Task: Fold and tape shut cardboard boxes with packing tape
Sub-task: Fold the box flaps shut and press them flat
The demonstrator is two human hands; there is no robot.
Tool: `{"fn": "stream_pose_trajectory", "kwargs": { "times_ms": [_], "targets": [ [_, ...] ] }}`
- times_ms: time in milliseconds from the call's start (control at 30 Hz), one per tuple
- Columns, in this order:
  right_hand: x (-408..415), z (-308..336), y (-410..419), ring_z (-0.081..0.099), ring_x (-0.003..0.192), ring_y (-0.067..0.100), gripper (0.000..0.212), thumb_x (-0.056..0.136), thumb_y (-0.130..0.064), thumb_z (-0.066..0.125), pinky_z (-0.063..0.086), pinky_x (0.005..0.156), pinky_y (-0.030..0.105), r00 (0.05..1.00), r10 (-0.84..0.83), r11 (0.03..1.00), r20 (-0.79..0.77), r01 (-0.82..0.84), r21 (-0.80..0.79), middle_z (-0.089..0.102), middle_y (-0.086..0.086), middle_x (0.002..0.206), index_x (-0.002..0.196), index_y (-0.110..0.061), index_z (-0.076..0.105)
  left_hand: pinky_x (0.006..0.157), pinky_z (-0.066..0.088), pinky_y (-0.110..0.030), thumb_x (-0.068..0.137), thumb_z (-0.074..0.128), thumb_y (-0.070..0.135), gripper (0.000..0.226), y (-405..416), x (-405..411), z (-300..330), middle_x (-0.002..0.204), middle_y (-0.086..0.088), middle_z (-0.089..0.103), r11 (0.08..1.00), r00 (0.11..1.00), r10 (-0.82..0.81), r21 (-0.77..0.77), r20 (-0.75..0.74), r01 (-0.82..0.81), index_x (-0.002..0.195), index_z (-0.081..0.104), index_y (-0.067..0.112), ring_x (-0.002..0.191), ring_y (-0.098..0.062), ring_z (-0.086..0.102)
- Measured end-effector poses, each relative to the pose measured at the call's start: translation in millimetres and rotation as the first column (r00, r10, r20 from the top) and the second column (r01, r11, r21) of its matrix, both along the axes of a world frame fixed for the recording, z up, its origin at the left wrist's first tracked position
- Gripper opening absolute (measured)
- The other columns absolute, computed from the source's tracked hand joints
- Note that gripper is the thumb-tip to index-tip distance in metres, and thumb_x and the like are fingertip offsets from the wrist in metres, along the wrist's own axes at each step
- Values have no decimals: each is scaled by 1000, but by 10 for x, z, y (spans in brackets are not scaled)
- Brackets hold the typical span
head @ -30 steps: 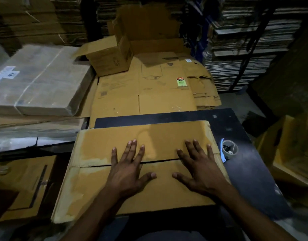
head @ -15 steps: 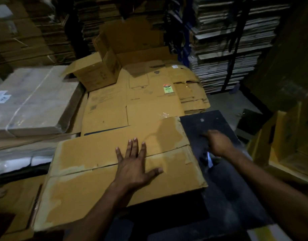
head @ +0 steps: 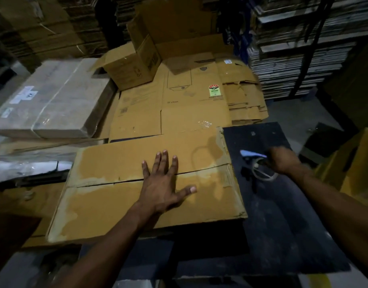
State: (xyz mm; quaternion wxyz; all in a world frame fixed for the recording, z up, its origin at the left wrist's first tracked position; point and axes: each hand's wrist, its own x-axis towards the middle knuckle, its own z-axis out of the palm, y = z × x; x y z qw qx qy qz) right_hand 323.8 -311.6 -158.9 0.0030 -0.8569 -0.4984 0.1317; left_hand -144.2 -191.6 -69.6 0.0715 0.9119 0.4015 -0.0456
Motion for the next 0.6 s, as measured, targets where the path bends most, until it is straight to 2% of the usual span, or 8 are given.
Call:
{"fn": "stream_pose_trajectory", "kwargs": {
  "times_ms": [133, 233, 300, 367, 433, 500, 567, 600],
  "targets": [
    [-80, 963, 6, 71, 80, 34, 23, 92, -38, 78, 58, 72, 46, 981, -102, 927, -162, 153, 342, 72, 8, 85, 91, -27, 58, 126, -14, -73, 78, 10, 110, 131, -223, 279, 45, 179, -13, -26, 999, 1000, 12, -48, -4, -12, 175, -6, 23, 165, -31, -28],
    [-324, 1628, 75, 69, 79, 23, 34, 90, -48, 81, 55, 70, 42, 962, 8, 821, -274, 150, 551, 71, -1, 89, 101, -29, 55, 126, -12, -73, 81, 2, 106, 126, -435, 574, 93, 180, -13, -22, 996, 1000, 16, -93, -12, -17, 175, -3, 23, 166, -32, -24],
    [-610, 1962, 135, 72, 85, 19, 40, 89, -34, 87, 58, 73, 45, 935, 127, 777, -332, 114, 619, 71, 3, 99, 114, -25, 57, 128, -5, -72, 82, -6, 103, 122, -484, 727, 162, 183, -10, -6, 991, 997, 52, -124, 53, -45, 175, 12, 28, 169, -30, -9],
    [-953, 2198, 189, 73, 83, 21, 56, 86, -21, 89, 61, 75, 51, 914, 199, 787, -353, 65, 613, 71, 3, 99, 129, -29, 55, 129, 11, -67, 80, -11, 101, 121, -412, 778, 259, 181, -6, 23, 977, 968, 139, -189, 209, -99, 168, 35, 32, 167, -26, 15],
    [-1294, 2361, 219, 73, 80, 20, 71, 83, -20, 90, 62, 76, 52, 913, 230, 813, -336, 9, 582, 71, -5, 97, 139, -40, 50, 124, 32, -61, 80, -3, 104, 116, -289, 677, 414, 161, 1, 55, 913, 845, 313, -383, 434, -141, 153, 57, 35, 151, -24, 46],
    [-1625, 2469, 244, 73, 82, 16, 80, 83, -22, 90, 62, 78, 50, 910, 273, 828, -313, -56, 559, 71, -10, 98, 145, -47, 46, 104, 55, -54, 84, 16, 105, 100, -192, 479, 659, 133, 4, 73, 757, 616, 546, -649, 568, -73, 133, 70, 36, 122, -19, 67],
    [-1968, 2557, 277, 74, 88, 13, 85, 83, -21, 90, 63, 81, 50, 882, 343, 822, -323, -115, 558, 70, -11, 103, 148, -51, 44, 79, 59, -40, 92, 26, 97, 93, -93, 248, 929, 125, 3, 78, 526, 402, 776, -850, 486, 11, 132, 74, 29, 113, -18, 70],
    [-2142, 2591, 303, 74, 91, 11, 87, 84, -19, 90, 64, 81, 50, 861, 375, 820, -343, -136, 555, 69, -10, 106, 148, -53, 43, 72, 57, -36, 95, 26, 92, 91, -51, 105, 1036, 123, 2, 80, 420, 332, 848, -906, 414, 57, 132, 75, 25, 113, -21, 72]
  ]
}}
